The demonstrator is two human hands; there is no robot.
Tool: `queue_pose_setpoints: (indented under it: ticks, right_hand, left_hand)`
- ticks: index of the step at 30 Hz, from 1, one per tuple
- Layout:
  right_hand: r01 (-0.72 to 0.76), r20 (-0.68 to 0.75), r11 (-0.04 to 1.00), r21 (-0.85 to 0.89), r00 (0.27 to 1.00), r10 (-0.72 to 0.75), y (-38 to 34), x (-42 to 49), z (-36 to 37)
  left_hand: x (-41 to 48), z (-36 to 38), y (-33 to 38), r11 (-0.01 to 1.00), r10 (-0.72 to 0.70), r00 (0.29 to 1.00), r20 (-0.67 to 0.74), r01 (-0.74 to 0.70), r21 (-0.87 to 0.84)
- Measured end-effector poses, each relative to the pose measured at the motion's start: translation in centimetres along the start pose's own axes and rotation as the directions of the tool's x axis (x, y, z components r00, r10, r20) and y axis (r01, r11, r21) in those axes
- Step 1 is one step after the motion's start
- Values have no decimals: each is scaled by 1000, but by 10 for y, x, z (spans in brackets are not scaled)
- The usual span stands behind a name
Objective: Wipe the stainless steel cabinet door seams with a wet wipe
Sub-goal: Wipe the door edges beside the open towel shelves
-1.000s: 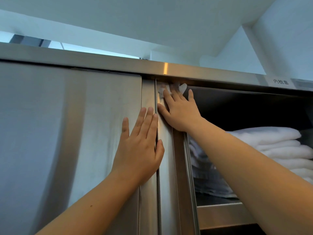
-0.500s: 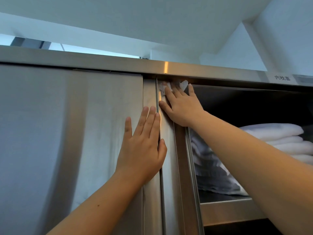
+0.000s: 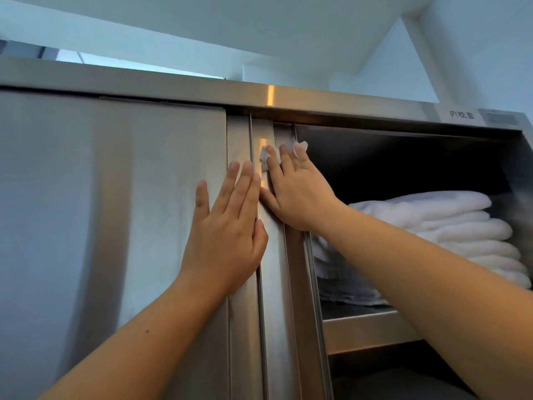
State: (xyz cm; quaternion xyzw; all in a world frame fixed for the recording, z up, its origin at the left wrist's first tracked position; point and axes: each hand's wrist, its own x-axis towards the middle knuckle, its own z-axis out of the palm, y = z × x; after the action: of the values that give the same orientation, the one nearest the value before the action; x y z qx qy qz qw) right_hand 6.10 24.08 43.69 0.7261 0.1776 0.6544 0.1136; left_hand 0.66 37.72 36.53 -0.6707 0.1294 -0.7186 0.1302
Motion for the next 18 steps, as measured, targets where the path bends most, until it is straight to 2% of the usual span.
queue_pose_setpoints:
  ticks: [9, 12, 18]
  right_hand:
    - [-23, 28, 978, 208, 999, 17, -5, -23, 9]
    - [-32, 29, 964, 263, 999, 25, -12, -40, 9]
    - [26, 70, 955, 294, 996, -49, -13, -56, 6]
  left_hand:
    - [-8, -1, 1, 1000, -1, 1000, 8, 1, 4]
    - [-20, -3, 2, 1000, -3, 999, 41, 3, 0]
    - [-37, -5, 5, 999, 43, 991, 128, -46, 27]
